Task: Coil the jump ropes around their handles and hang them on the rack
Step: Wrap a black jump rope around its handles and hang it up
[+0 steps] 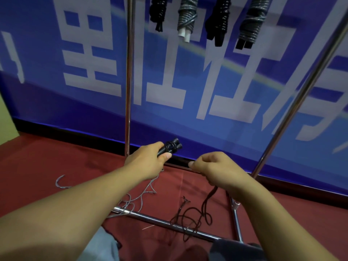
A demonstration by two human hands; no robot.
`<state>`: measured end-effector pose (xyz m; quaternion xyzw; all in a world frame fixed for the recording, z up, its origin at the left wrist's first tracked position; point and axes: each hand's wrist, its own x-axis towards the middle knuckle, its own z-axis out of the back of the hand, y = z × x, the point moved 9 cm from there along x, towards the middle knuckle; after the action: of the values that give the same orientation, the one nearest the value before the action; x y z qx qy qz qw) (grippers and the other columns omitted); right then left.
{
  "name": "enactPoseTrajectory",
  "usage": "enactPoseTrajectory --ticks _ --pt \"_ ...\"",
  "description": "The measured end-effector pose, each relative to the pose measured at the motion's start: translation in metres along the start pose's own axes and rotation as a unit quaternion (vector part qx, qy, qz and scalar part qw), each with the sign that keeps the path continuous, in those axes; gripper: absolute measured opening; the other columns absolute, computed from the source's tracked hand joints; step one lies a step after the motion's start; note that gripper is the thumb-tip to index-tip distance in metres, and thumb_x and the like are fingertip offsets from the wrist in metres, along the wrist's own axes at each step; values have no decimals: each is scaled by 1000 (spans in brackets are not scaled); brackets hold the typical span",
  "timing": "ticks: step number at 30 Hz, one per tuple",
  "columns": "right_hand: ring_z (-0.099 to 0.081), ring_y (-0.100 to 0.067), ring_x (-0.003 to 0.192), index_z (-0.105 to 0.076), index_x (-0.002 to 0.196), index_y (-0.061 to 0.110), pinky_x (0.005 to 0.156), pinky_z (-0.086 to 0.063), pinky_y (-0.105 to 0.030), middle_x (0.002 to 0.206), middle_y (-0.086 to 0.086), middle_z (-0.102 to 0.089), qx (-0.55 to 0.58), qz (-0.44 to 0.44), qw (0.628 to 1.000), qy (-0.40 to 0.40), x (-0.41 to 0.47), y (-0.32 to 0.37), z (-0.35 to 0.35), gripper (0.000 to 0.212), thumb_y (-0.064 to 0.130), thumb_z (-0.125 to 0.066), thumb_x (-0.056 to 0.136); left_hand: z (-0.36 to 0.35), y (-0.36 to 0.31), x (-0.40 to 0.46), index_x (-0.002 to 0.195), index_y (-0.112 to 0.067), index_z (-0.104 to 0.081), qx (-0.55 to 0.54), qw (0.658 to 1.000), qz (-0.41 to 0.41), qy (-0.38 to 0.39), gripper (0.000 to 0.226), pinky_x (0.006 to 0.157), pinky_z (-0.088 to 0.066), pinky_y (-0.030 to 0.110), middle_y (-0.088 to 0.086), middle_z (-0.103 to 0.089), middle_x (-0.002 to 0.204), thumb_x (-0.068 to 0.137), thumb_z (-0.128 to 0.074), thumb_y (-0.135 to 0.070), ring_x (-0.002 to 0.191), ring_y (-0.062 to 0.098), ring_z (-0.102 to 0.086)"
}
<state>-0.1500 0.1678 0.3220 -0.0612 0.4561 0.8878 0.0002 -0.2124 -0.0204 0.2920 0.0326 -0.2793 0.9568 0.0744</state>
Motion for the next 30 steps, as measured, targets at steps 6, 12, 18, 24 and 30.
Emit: enactPoseTrajectory --ticks 6,12,18,24,30 --pt "-39 -3 44 -59 69 19 44 -31 -16 47 13 -47 -89 78 991 -65 -2 11 5 29 36 -69 91 -15 -2 -2 100 -34 -54 47 997 -22 56 22 65 -45 33 -8 -60 78 97 -49 -56 74 18 -62" --pt "-50 -6 61 -66 84 21 54 -36 -14 61 8 -53 -164 149 961 -163 -7 24 19 16 34 -67 93 -21 -14 -6 100 -34 -57 55 993 -54 89 21 71 -52 39 -7 -64 81 97 -52 -54 73 18 -63" --pt "-56 -6 71 -63 87 26 62 -42 -28 72 11 -60 -174 189 945 -200 -6 22 22 13 37 -66 93 -33 -33 -14 98 -31 -58 51 980 -124 145 19 78 -54 38 -7 -63 88 96 -57 -49 83 19 -62" --pt "-58 -16 76 -57 84 30 69 -50 -37 75 10 -59 -200 189 939 -206 0 16 22 17 42 -64 94 -42 -47 -27 118 -36 -58 98 958 -183 196 29 82 -55 42 -5 -67 99 95 -55 -53 87 18 -64" --pt "-58 -16 76 -58 85 30 68 -50 -36 73 10 -59 -203 160 944 -205 8 7 24 18 45 -64 93 -36 -63 -40 125 -42 -54 135 944 -233 193 31 76 -52 38 -9 -64 89 96 -53 -54 77 13 -58"
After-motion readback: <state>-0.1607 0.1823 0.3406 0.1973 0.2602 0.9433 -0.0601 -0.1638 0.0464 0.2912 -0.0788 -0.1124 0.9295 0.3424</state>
